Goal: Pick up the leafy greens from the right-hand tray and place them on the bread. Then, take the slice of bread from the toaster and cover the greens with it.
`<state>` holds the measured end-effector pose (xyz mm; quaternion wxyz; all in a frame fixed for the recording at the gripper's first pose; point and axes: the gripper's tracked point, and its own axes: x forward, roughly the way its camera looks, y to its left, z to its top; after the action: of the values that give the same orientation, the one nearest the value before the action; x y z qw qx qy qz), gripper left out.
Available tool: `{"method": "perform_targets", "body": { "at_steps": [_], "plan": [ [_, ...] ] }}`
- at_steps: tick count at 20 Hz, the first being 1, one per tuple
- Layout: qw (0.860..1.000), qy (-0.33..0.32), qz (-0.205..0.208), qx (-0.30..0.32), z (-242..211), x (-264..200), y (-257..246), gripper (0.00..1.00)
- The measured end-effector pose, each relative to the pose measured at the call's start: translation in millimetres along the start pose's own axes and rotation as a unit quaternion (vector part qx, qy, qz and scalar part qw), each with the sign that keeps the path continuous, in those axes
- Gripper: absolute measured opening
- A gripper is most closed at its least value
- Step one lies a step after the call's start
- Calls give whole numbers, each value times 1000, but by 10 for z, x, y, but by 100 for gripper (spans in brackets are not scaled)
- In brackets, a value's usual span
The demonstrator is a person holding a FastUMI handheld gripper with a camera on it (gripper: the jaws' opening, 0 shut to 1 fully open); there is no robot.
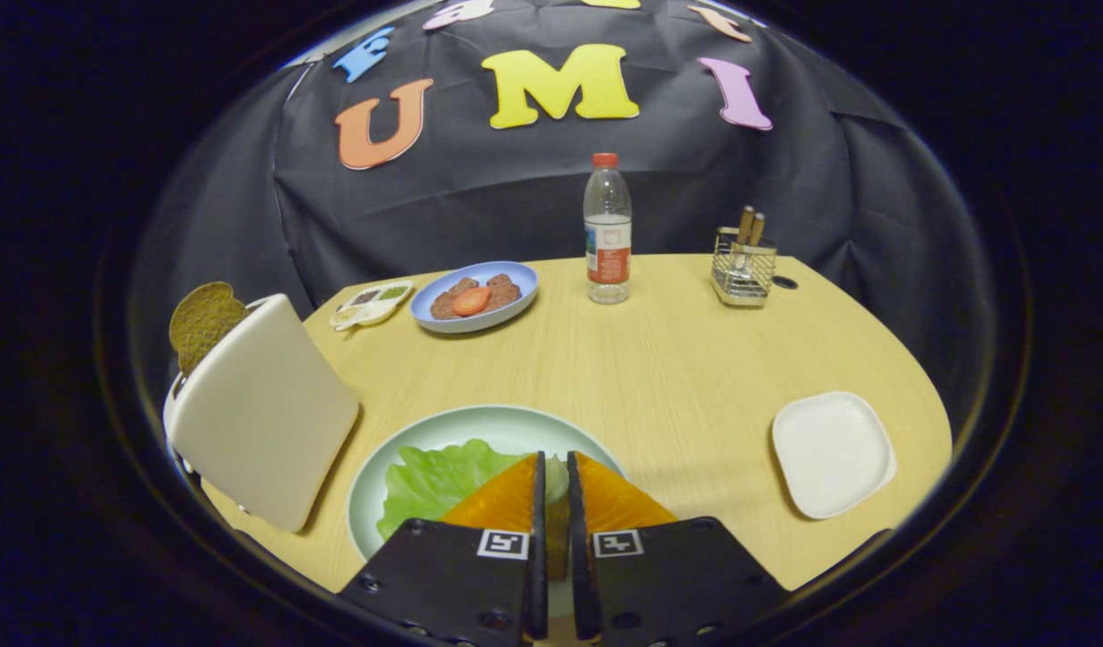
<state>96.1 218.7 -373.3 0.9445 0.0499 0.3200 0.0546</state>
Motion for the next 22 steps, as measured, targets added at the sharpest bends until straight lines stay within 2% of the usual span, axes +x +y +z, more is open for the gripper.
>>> {"method": "perform_targets", "body": {
  "at_steps": [1,4,8,10,14,18,22],
  "plan": [
    [1000,-3,-5,-3,22,-17,-40,12],
    [1000,-14,-6,-11,115,-107,-83,35],
    [999,-45,-3,-22,386,-334,-42,85],
    [997,-71,2,-33,613,-549,18,93],
    [992,-112,1,-52,1028,-1093,97,95],
    [989,-141,19,-49,1363,-1611,373,95],
    [986,-156,36,-42,1541,-1830,772,95]
  ]
}}
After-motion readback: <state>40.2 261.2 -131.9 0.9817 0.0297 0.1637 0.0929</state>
